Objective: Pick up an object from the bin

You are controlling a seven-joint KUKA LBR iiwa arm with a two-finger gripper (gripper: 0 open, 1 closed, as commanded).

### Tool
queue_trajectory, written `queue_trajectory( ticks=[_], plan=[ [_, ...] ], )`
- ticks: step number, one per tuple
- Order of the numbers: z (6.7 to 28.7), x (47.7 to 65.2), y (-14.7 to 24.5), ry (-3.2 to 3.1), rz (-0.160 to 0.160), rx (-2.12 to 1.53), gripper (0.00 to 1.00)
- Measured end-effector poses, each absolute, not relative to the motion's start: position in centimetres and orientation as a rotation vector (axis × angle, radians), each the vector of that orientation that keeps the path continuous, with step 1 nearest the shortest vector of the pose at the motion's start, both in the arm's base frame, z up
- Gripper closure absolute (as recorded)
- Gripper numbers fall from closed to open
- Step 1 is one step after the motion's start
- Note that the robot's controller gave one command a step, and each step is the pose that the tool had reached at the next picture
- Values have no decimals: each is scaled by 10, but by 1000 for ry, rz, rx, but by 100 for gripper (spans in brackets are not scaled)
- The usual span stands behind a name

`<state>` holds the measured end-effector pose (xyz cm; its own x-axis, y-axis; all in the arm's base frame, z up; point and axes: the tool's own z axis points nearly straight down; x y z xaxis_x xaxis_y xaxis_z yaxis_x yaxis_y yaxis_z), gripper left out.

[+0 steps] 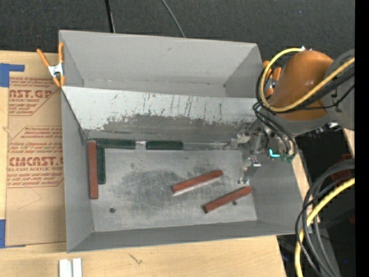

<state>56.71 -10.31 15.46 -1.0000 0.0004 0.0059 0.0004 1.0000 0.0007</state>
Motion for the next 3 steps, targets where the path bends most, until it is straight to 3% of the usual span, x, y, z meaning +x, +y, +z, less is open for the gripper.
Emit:
queue_trajectory(
  ticks=[2,3],
  plan=[
    [154,570,-101,-3151,4,9,0],
    [132,570,-101,-3129,-4,148,0]
  ],
)
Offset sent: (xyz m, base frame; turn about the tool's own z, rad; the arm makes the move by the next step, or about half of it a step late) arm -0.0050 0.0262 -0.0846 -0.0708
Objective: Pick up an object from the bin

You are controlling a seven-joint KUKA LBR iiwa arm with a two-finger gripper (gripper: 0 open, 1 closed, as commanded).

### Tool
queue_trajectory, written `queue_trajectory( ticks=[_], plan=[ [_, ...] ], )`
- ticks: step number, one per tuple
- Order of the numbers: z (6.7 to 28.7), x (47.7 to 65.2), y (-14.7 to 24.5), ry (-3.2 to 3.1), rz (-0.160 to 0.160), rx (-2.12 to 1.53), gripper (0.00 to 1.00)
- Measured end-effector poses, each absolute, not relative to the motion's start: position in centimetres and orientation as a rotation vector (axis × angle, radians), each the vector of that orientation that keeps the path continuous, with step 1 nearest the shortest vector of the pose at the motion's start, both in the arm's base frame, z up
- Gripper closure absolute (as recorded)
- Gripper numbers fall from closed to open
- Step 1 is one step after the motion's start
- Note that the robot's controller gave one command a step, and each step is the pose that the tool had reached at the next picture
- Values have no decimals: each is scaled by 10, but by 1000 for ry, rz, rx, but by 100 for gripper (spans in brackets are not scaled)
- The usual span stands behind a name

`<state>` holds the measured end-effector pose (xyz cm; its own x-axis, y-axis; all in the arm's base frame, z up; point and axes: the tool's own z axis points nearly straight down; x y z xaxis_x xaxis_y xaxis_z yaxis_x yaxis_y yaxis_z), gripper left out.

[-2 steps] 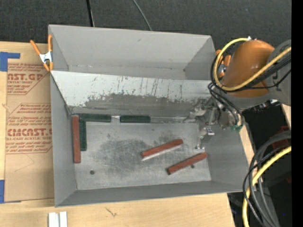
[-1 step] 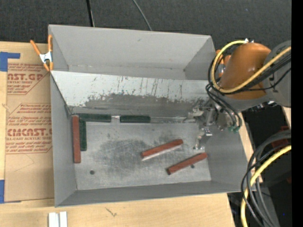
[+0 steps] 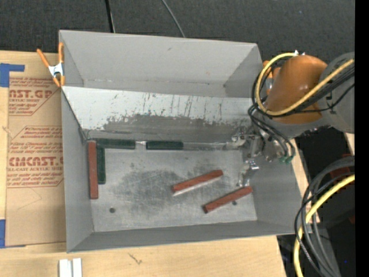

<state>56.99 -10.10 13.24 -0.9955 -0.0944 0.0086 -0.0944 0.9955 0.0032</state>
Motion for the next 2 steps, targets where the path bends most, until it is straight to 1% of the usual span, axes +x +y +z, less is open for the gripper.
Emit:
queue_trajectory(
  ticks=[1,2],
  plan=[
    [76,553,-71,-3137,4,304,100],
    [76,553,-71,-3137,4,304,100]
  ],
)
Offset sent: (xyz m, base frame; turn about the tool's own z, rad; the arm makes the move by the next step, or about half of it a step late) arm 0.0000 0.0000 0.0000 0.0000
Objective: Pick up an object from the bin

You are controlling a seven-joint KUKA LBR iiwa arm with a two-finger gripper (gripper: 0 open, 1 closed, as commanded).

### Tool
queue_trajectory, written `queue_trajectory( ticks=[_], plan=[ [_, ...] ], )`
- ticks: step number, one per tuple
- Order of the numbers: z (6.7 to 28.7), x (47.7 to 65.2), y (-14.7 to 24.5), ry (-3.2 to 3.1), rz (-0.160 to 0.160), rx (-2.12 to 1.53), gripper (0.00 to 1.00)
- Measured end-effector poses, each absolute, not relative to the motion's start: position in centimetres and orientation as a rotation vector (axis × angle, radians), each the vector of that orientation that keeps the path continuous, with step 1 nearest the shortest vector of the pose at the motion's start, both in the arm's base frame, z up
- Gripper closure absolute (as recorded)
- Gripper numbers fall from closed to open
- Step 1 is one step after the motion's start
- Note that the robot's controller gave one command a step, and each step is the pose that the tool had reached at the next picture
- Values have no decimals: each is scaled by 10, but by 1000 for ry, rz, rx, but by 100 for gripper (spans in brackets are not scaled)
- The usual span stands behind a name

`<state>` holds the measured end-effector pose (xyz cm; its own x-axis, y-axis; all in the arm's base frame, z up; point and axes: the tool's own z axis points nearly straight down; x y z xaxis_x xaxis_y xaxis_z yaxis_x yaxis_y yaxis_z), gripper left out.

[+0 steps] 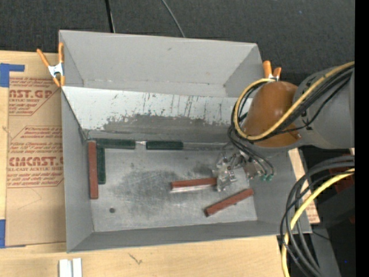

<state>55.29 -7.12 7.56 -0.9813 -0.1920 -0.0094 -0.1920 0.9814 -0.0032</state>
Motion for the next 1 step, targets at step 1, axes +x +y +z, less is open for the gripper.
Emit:
queue_trajectory(
  ticks=[1],
  plan=[
    [206,553,-74,3119,0,-352,100]
  ],
)
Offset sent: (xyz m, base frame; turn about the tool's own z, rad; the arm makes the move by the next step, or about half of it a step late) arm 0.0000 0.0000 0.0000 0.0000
